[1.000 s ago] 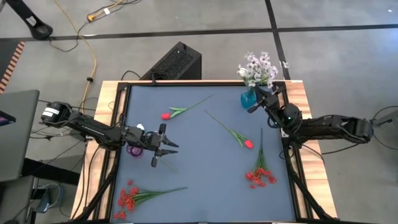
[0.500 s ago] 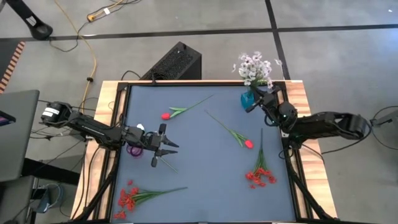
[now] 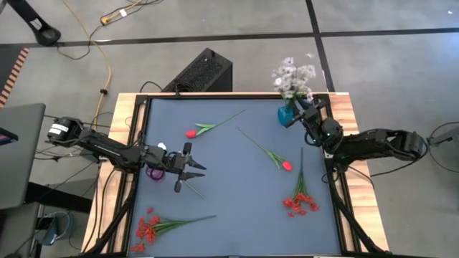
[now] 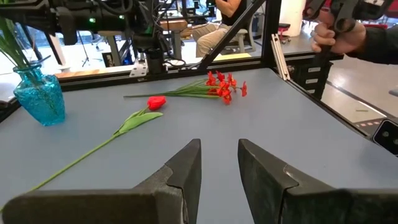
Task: Sort flowers into vase by color
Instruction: Put the white flowers into the blue vase, then put the white flower into the blue vase
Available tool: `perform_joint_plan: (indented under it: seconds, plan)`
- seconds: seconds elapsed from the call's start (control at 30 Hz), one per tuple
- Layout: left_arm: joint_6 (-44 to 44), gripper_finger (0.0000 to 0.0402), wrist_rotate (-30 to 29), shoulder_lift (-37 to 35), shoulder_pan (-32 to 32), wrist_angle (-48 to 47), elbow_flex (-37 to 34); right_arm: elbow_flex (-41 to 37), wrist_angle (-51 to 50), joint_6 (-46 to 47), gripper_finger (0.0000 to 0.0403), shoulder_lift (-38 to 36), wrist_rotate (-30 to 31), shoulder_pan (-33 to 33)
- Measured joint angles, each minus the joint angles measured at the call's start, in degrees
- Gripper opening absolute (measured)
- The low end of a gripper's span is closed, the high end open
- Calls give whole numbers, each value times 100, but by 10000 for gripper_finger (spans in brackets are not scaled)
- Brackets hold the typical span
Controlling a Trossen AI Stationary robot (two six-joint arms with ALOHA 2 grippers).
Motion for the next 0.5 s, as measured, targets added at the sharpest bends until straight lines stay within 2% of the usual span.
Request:
perform_joint_plan:
  seconds: [0.1,0.33,0.5]
  plan:
    - [-2,96,0,0,0,0,0,0,-215,-378,148,-65,392,231]
    - [-14,96,2,0,0,0,0,1,-646,-592,169,-245,724,855]
    - [-20,96,1,0,0,0,0,6,-944,-716,173,-473,1568,1393]
